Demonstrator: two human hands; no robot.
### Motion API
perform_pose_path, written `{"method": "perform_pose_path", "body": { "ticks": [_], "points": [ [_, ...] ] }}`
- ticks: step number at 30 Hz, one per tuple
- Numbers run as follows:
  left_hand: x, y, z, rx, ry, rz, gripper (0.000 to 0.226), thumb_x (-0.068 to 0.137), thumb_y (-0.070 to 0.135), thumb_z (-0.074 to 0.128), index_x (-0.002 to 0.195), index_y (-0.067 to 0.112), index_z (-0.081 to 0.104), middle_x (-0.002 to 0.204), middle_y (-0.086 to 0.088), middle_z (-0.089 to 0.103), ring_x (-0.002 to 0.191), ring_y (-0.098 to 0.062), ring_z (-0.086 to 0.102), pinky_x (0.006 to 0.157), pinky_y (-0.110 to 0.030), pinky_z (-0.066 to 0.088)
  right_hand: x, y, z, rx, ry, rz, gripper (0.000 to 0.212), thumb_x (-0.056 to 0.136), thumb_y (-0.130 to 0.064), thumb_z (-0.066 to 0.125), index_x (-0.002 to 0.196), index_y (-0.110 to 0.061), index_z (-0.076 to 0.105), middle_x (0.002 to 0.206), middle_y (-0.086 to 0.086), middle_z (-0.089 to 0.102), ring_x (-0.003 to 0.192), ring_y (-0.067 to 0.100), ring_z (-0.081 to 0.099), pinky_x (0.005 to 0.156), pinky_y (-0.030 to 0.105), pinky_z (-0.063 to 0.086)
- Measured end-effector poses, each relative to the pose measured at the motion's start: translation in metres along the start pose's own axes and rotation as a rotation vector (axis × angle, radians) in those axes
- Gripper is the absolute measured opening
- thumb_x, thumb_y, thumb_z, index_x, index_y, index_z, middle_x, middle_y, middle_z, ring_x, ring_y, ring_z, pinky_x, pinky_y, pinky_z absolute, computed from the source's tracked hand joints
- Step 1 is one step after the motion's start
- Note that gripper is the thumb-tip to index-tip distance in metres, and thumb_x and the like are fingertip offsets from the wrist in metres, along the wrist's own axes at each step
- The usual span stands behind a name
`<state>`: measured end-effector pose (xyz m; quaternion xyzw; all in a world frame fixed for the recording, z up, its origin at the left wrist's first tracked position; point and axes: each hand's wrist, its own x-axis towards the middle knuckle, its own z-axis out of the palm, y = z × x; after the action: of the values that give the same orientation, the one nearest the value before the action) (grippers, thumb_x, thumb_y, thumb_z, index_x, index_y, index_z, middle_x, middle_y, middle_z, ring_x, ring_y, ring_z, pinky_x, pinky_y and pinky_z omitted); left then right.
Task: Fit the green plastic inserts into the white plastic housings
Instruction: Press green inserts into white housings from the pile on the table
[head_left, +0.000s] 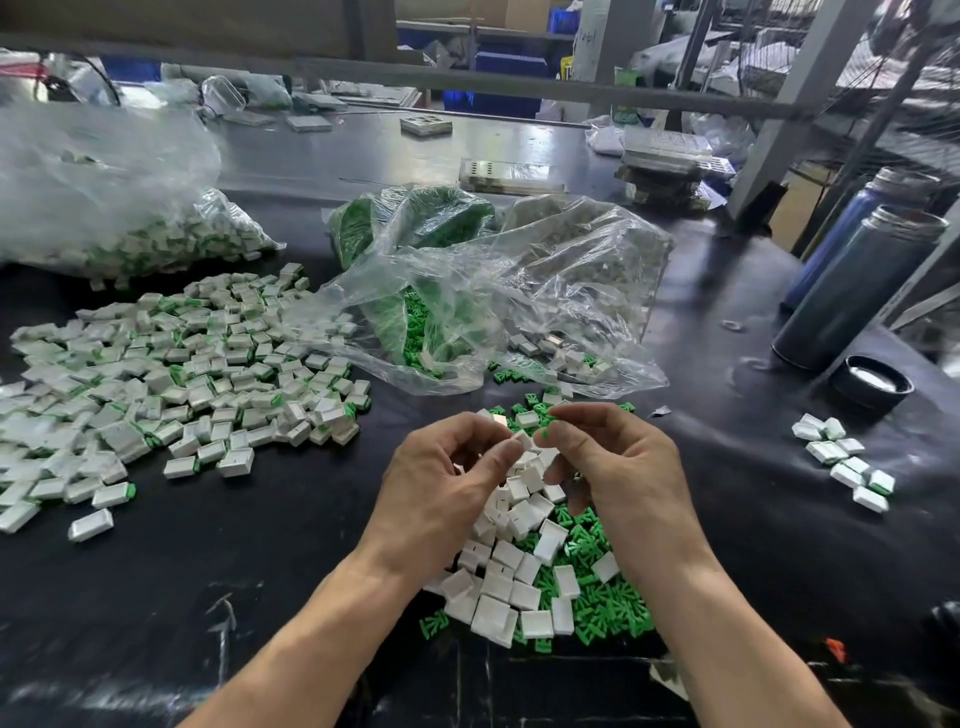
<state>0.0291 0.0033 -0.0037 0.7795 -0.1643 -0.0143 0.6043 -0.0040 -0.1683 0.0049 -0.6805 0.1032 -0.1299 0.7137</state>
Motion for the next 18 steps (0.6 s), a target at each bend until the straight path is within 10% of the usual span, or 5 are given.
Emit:
{"method": "perform_pose_path", "body": {
  "ticks": [18],
  "points": [
    [0.0031,0.0033,0.0007,-0.212,-0.002,-0.053,0.014,0.083,0.020,0.082,0.095,0.026,0.077,0.094,0.001,0.077,0.093,-0.029,0.070,0.092,-0.051,0.058,-0.0023,-0.0005,0.0029,0.146,-0.074,0.012,0.004,0.089,-0.011,0.077,0.089,-0.014,0.079,0.073,0.012,0.066,0.056,0.014,0.055,0.044,0.024,0.042]
  ]
}}
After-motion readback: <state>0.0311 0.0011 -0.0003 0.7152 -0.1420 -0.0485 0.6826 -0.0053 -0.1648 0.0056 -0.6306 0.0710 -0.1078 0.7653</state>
